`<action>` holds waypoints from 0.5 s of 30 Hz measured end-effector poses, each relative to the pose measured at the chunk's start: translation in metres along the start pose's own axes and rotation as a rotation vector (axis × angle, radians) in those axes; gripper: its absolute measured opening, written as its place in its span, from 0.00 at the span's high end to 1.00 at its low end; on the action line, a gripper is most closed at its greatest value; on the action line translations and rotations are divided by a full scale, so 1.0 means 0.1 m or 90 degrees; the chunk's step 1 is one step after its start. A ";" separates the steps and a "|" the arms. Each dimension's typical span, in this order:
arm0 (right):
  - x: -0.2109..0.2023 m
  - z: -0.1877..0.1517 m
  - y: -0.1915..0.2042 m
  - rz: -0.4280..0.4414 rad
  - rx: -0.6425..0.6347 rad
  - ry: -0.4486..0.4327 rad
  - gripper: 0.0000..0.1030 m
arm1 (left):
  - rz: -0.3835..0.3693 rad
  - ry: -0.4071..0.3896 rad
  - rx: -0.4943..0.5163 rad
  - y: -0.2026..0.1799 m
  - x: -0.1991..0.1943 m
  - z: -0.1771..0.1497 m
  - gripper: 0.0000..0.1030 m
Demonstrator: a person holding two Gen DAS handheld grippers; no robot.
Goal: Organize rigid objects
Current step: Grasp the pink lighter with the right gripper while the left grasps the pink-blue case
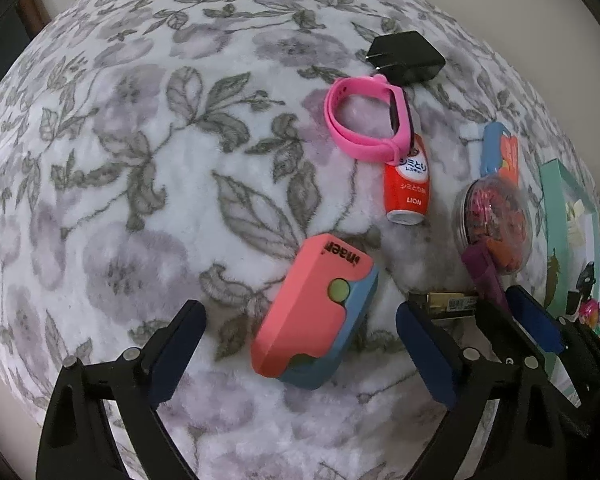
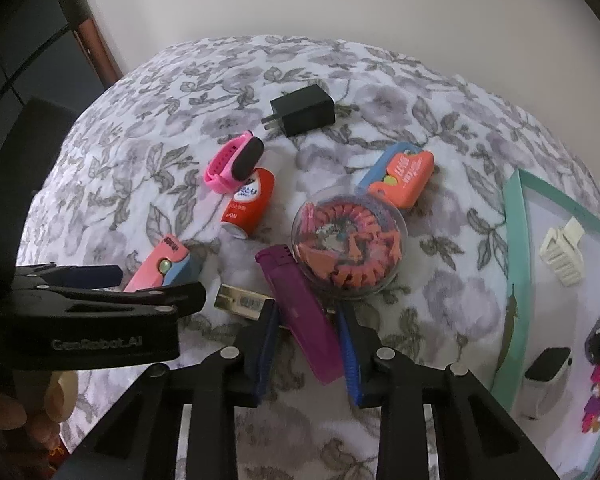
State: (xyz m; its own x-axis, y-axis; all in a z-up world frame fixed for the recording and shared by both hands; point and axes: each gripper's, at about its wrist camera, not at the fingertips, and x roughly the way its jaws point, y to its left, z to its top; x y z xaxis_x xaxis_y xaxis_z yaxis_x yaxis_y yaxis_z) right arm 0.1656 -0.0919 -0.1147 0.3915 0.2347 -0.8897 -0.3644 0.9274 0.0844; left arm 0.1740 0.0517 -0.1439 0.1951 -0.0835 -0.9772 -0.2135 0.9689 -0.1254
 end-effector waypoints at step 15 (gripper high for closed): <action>-0.11 -0.25 -0.22 0.005 0.078 0.040 0.79 | -0.023 -0.030 -0.018 -0.10 -0.06 -0.05 0.52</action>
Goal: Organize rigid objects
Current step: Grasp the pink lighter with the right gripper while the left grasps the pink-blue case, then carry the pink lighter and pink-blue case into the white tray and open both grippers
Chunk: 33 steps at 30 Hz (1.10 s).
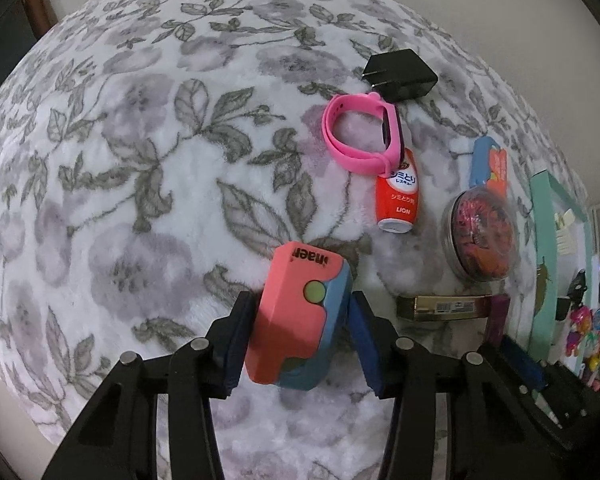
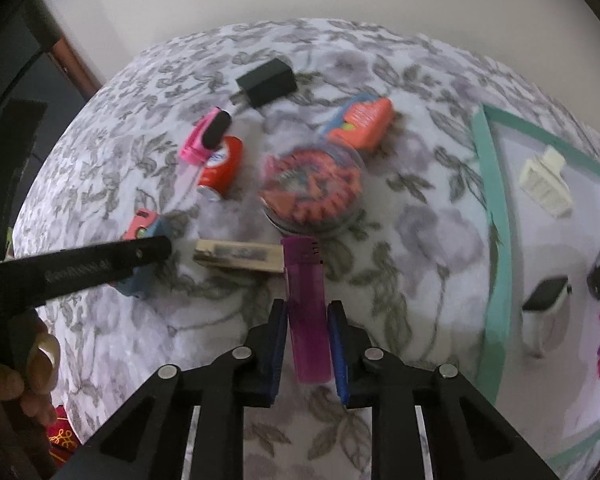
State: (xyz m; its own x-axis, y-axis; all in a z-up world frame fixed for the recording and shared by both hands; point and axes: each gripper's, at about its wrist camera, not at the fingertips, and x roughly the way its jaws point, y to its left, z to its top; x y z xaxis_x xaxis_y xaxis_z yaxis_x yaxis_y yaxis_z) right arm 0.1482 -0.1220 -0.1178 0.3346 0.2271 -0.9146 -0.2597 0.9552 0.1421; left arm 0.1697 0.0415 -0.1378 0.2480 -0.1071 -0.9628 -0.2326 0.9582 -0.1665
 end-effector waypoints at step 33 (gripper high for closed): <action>0.06 -0.27 0.00 -0.101 -0.018 0.017 0.80 | 0.050 -0.022 0.026 -0.17 -0.02 -0.23 0.54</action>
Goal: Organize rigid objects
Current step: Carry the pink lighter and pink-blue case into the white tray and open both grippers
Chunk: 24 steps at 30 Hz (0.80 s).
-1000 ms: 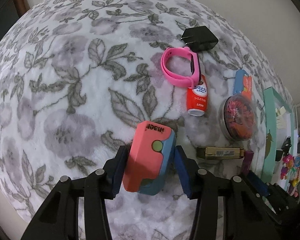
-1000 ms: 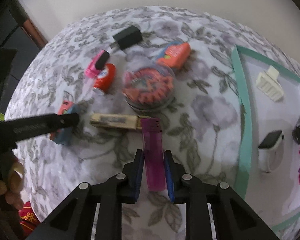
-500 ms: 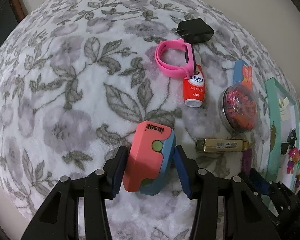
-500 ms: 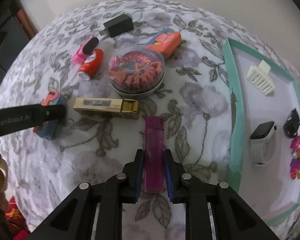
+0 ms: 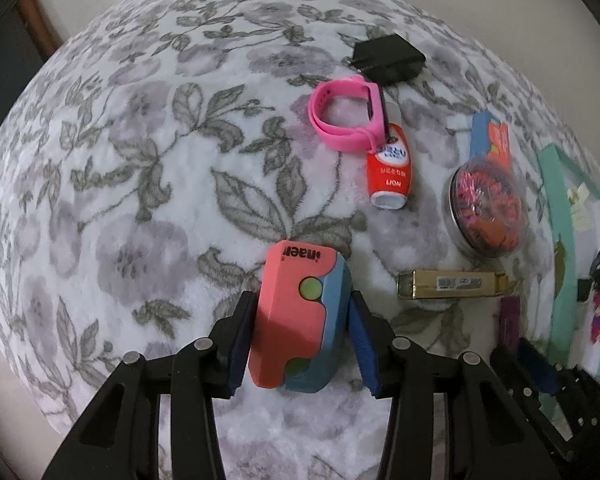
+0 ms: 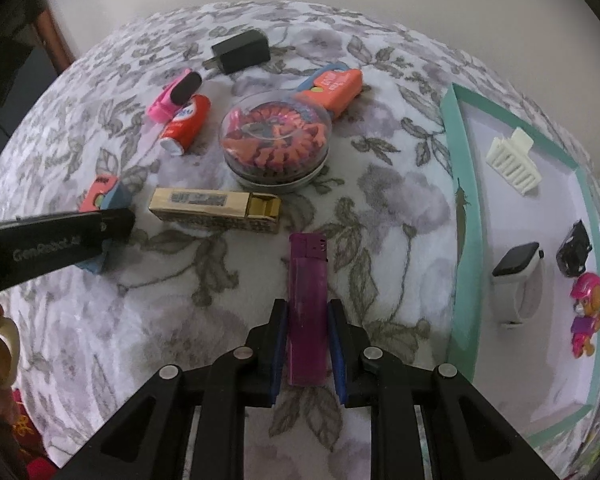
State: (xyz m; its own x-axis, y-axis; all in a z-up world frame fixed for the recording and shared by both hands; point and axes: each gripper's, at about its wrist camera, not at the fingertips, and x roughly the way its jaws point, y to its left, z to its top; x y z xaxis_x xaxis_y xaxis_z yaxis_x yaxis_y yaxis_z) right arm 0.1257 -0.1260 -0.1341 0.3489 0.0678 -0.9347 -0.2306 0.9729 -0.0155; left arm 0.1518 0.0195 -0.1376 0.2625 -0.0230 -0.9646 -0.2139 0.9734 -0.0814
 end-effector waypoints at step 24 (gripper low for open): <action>-1.29 0.05 -1.36 -0.050 0.186 -0.164 0.80 | -0.164 -0.207 0.186 -1.30 -1.27 -0.17 0.54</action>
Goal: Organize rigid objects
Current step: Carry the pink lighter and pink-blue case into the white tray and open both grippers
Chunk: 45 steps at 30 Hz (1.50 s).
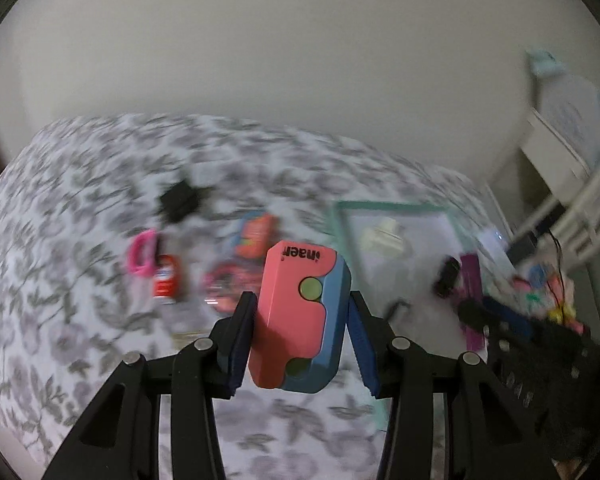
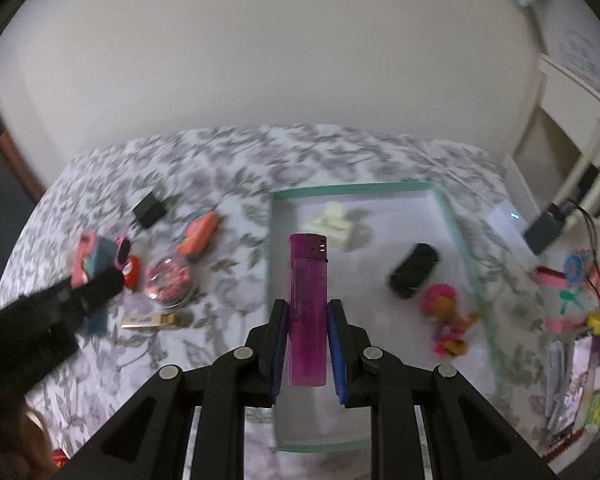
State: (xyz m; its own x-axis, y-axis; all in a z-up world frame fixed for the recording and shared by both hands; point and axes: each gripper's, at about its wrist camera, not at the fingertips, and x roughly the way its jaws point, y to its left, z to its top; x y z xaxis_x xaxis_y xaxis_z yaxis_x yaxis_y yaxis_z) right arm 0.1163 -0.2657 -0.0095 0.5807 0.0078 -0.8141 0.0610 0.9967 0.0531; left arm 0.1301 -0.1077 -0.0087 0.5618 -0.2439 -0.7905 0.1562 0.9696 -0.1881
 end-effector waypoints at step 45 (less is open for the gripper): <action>0.85 -0.67 -0.93 -0.094 0.087 0.239 0.79 | -0.029 0.135 0.258 -1.18 0.81 -0.65 0.54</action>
State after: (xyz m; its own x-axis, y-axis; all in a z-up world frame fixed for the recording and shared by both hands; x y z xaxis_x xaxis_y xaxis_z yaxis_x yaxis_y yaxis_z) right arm 0.1052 -0.3526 -0.1223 0.2227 -0.0798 -0.9716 0.2424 0.9699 -0.0242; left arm 0.1043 -0.2403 -0.0890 0.3742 -0.2365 -0.8967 0.5064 0.8622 -0.0161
